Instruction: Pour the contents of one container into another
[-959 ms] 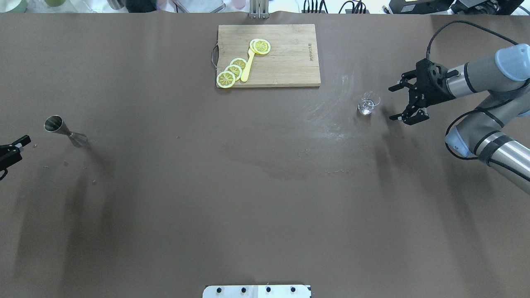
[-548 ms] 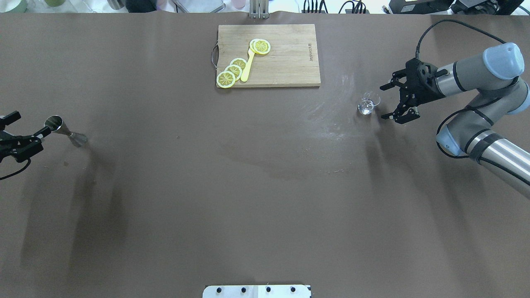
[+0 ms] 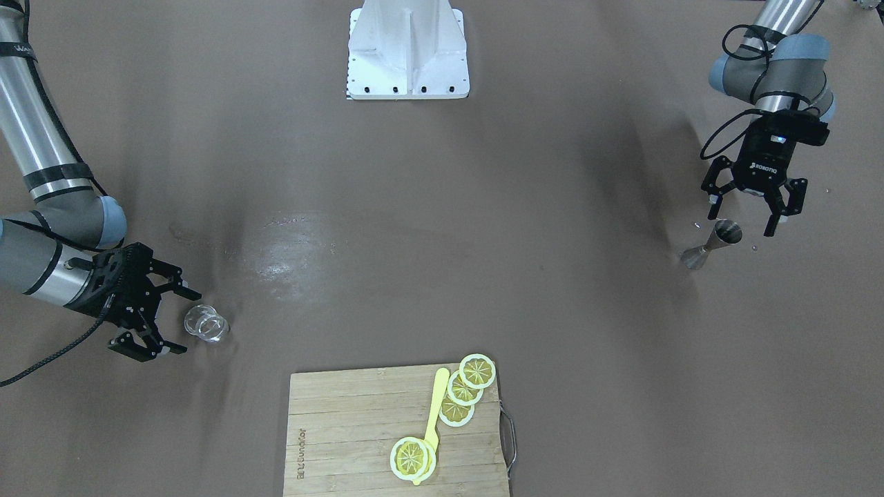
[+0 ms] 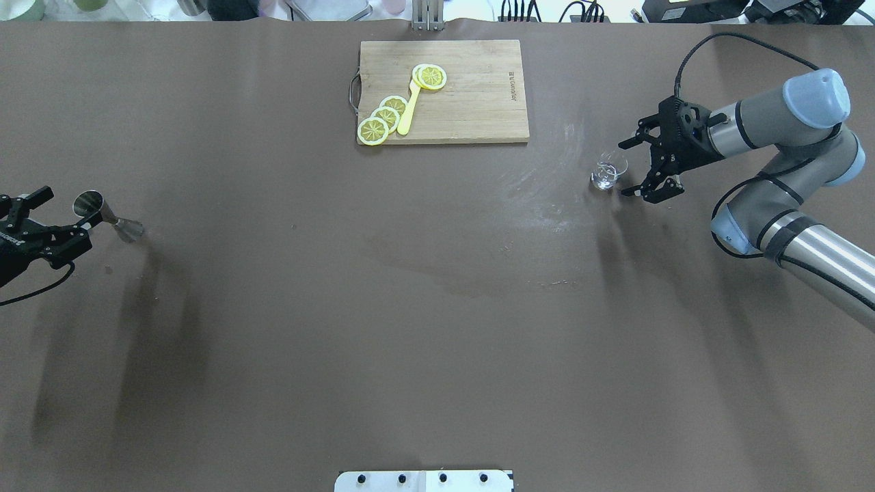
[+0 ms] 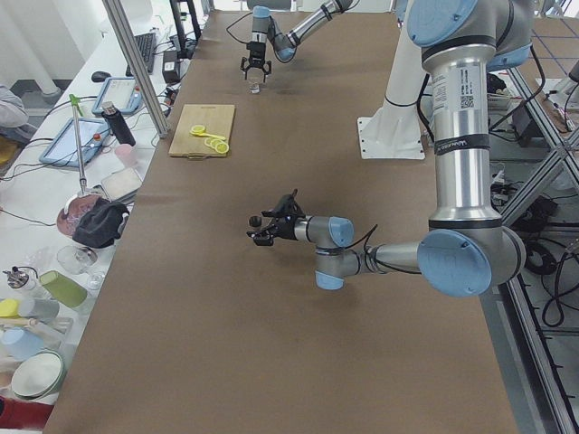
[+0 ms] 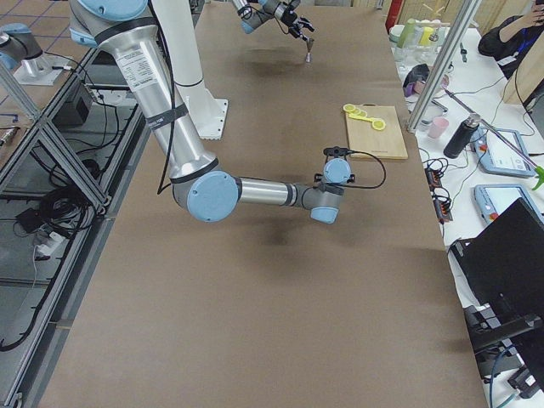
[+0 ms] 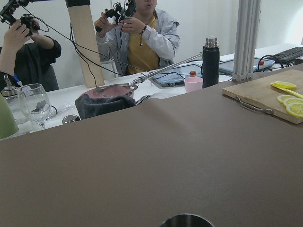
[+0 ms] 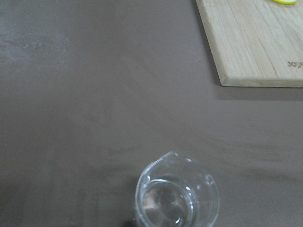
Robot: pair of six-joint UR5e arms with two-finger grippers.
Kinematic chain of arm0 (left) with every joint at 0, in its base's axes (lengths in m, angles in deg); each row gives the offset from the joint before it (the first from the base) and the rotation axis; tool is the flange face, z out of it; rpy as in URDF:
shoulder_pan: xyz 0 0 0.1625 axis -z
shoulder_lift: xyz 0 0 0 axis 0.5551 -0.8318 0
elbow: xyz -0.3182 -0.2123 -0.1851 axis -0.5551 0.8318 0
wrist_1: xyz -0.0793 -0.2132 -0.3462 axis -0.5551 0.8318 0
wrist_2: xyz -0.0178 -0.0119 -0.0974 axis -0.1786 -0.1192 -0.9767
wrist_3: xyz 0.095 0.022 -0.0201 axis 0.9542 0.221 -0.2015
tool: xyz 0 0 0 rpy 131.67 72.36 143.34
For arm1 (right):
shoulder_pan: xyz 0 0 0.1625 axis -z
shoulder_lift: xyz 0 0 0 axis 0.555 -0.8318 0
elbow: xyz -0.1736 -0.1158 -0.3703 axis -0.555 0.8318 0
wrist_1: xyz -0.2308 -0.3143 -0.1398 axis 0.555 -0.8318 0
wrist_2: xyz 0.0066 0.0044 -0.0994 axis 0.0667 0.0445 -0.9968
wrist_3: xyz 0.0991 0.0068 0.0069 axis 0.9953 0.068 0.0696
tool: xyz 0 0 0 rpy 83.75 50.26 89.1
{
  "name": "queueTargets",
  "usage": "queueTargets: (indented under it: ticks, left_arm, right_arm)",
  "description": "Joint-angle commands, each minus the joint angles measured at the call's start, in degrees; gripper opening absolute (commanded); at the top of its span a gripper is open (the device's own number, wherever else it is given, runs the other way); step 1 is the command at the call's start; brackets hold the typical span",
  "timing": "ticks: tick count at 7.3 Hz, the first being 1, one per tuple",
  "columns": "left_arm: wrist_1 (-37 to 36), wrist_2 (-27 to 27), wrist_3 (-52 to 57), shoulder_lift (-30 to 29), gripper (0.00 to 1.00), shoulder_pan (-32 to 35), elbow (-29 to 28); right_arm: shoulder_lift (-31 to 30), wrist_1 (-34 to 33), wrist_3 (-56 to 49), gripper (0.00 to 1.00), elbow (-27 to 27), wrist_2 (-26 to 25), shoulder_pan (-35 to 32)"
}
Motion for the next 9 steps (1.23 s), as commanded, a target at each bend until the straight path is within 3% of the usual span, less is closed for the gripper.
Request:
queueTargets:
  ticks: [1,4,7,9]
  left_arm:
    - [0.0,0.1,-0.1,-0.4,0.98,-0.1,-0.4]
    - [-0.1,1.5,0.1,-2.9,0.97,-0.2,-4.0]
    - [-0.1,13.0,-4.5,-2.5,0.97,-6.2,-3.6]
    - [-0.2,17.2,-5.3,-1.9,0.97,-9.2,-2.8]
  right_arm:
    - [1.5,0.0,-0.9,1.00,1.8,0.0,0.0]
    - [2.3,0.0,-1.5,0.98,2.5,0.2,0.2]
    - [2.8,0.0,-1.4,0.89,2.7,0.5,0.7]
    - [2.7,0.0,-1.1,0.81,2.8,0.5,0.9]
